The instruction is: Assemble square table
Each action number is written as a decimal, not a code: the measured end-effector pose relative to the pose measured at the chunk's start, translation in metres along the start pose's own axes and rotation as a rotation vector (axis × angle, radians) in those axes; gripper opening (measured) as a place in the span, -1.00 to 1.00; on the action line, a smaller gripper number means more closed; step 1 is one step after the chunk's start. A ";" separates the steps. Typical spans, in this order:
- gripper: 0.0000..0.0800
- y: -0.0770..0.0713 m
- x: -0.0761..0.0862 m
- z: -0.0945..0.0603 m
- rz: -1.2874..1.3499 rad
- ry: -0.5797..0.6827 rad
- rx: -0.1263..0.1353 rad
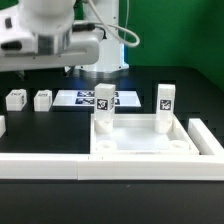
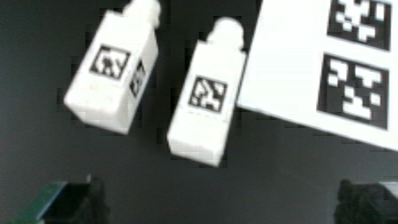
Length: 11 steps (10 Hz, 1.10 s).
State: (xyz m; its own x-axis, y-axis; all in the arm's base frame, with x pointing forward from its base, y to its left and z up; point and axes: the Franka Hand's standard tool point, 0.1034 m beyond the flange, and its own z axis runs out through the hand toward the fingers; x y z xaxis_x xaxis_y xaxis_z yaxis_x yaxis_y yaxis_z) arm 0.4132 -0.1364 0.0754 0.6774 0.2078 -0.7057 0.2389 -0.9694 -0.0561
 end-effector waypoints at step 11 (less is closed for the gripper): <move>0.62 -0.004 -0.004 0.058 0.015 -0.139 0.055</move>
Offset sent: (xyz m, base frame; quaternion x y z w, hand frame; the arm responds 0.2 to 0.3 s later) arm 0.0000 0.0000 0.0000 0.0000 -0.1938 0.0000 0.9810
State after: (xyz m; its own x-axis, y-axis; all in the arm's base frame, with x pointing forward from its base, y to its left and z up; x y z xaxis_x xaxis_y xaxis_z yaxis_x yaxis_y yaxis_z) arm 0.3693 -0.1414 0.0374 0.5768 0.1764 -0.7976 0.1884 -0.9788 -0.0803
